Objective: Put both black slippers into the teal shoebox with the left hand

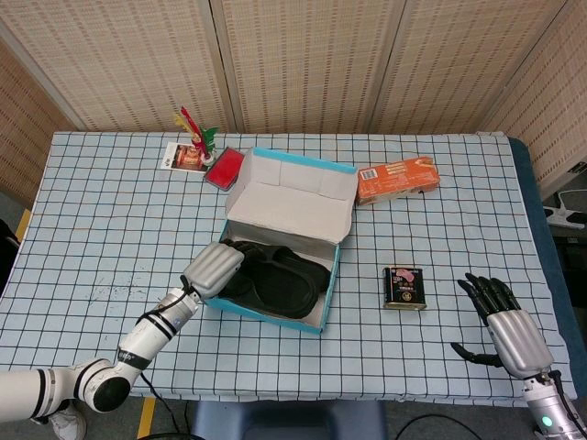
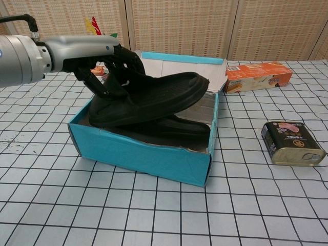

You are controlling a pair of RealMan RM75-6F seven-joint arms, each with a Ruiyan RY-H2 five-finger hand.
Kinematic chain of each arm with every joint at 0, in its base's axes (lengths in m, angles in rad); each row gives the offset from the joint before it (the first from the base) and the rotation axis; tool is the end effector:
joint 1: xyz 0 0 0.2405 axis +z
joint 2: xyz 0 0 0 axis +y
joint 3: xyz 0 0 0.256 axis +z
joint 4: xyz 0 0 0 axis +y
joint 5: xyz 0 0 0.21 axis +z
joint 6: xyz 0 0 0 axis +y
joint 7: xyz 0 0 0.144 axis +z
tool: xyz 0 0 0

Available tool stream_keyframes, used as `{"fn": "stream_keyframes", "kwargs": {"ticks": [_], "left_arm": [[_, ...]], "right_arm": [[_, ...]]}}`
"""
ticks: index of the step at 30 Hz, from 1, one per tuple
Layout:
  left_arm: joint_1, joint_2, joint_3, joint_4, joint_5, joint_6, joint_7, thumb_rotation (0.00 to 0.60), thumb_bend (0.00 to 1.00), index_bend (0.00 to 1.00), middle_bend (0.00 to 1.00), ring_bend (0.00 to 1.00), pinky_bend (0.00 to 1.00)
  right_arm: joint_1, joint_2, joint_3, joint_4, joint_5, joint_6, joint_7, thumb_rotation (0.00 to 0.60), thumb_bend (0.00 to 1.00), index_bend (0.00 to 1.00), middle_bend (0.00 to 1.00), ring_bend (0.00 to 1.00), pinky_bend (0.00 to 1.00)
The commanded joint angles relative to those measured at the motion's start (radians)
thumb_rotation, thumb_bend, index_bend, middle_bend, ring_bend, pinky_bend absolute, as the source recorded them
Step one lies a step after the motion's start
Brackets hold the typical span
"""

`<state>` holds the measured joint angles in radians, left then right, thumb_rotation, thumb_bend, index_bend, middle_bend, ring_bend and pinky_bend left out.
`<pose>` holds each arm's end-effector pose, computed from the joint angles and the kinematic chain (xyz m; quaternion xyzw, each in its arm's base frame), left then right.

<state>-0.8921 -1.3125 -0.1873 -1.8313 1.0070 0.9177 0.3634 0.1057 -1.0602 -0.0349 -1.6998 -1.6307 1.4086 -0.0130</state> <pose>-0.0717 0.3302 0.0308 -0.7773 -0.3658 -0.3929 0.3281 -0.2889 -0.1651 0.1418 0.6634 -0.4010 0.3706 0.5117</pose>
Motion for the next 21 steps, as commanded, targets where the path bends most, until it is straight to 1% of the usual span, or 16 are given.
{"fn": "stream_keyframes", "kwargs": {"ticks": [1, 5, 11, 15, 21], "left_arm": [[-0.003, -0.038, 0.014, 0.039, 0.009, 0.024, 0.024, 0.600, 0.55, 0.56, 0.56, 0.60, 0.56], [0.003, -0.097, 0.035, 0.096, 0.051, 0.081, 0.072, 0.600, 0.55, 0.57, 0.57, 0.60, 0.56], [0.012, -0.173, 0.051, 0.170, 0.094, 0.144, 0.136, 0.600, 0.55, 0.58, 0.58, 0.61, 0.57], [0.015, -0.206, 0.052, 0.205, 0.098, 0.154, 0.148, 0.600, 0.55, 0.58, 0.58, 0.61, 0.57], [0.017, -0.265, 0.057, 0.290, 0.112, 0.152, 0.152, 0.600, 0.54, 0.58, 0.58, 0.61, 0.57]], "right_arm": [[0.001, 0.000, 0.000, 0.000, 0.001, -0.003, 0.000, 0.451, 0.13, 0.00, 0.00, 0.00, 0.00], [0.002, 0.000, -0.001, -0.001, 0.002, -0.004, -0.002, 0.449, 0.13, 0.00, 0.00, 0.00, 0.00], [0.001, 0.002, -0.003, -0.003, 0.000, -0.003, 0.001, 0.450, 0.13, 0.00, 0.00, 0.00, 0.00], [0.002, 0.002, -0.004, -0.002, -0.002, -0.004, 0.002, 0.450, 0.13, 0.00, 0.00, 0.00, 0.00], [0.002, 0.005, -0.005, -0.002, -0.005, -0.002, 0.007, 0.450, 0.13, 0.00, 0.00, 0.00, 0.00]]}}
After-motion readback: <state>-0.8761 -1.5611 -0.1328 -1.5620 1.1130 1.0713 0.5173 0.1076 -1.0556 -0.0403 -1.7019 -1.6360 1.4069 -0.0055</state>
